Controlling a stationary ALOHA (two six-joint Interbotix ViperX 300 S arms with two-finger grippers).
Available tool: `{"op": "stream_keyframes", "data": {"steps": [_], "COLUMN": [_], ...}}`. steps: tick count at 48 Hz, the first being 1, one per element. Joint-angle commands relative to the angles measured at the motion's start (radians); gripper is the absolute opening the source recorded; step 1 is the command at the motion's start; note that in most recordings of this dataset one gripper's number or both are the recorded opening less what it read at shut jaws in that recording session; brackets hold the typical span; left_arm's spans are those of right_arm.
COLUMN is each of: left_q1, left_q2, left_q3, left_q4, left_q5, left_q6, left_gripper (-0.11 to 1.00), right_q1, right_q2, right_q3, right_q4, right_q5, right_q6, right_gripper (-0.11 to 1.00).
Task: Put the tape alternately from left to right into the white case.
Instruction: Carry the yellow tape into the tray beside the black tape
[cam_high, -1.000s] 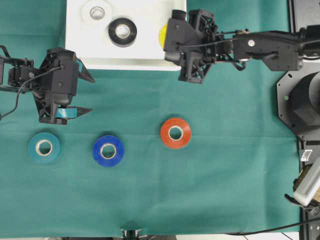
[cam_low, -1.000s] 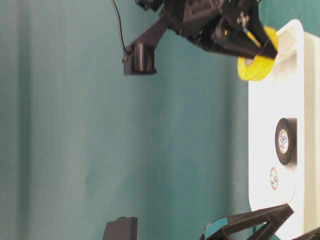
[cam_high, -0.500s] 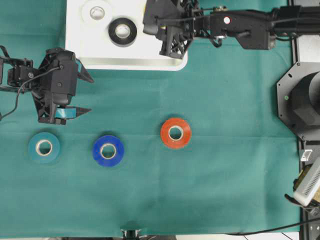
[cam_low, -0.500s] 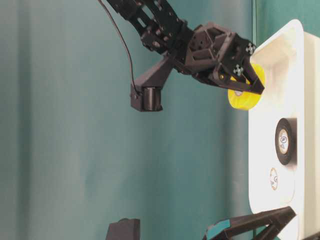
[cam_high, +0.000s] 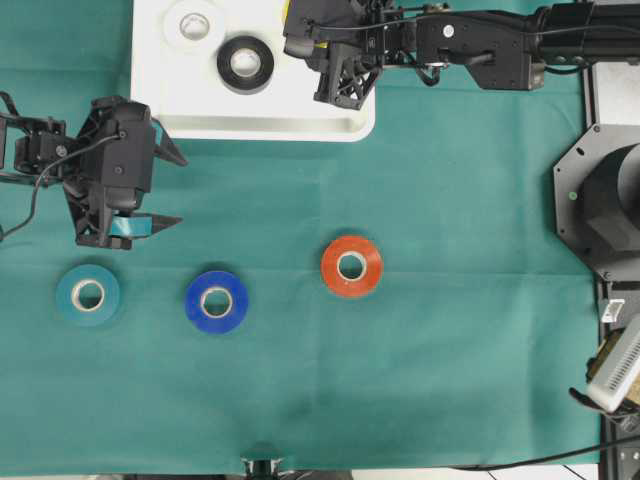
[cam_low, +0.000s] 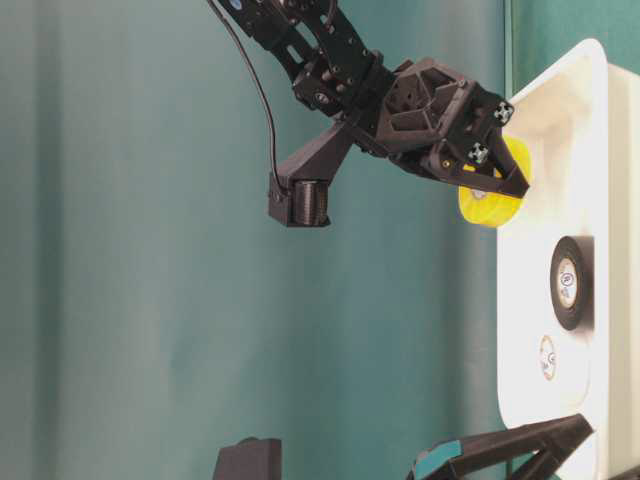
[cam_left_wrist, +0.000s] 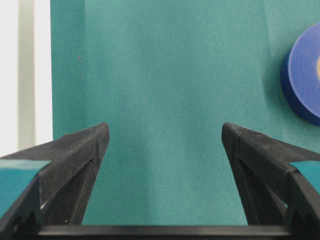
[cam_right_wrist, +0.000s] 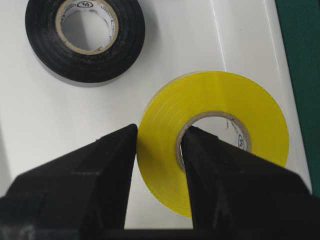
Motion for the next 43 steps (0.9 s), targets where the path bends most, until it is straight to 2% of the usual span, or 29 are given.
{"op": "stream_keyframes", "data": {"steps": [1,8,10,13,23,25,43], "left_q1": [-0.003,-0.003,-0.003,-0.003,-0.003,-0.003,-0.003], "left_q2": [-0.009,-0.011,-0.011,-0.011,-0.009,-0.009,-0.011], "left_q3": [-0.009,-0.009,-0.009,-0.009,-0.009,-0.009,-0.009], "left_q4": [-0.002,-0.002,-0.002,0.000,-0.002,-0.002,-0.002], "left_q5": [-0.008,-0.008,-0.008,-0.008,-0.008,-0.008,-0.008], "left_q6": [0.000,0.000,0.000,0.000,0.000,0.000,0.000], "left_gripper": [0.98,0.98,0.98,0.98,0.98,0.98,0.98], "right_q1": [-0.002,-0.002,-0.002,-0.002,-0.002,-0.002,-0.002], "right_q2": [-0.017,-0.017,-0.018,-0.017,-0.017,-0.018,-0.018], "right_q3": [-0.021,-0.020,-0.018,-0.015,-0.005,-0.002,0.002], "right_q4": [-0.003,-0.003,-0.002,-0.003,-0.003,-0.003,-0.003], "right_q5": [-0.005,-0.003,-0.003,-0.002,0.002,0.002,0.002], "right_q6": [-0.002,0.000,0.000,0.000,0.002,0.002,0.002], "right_gripper": [0.02,0.03,0.07,0.20,0.80,0.87,0.85]}}
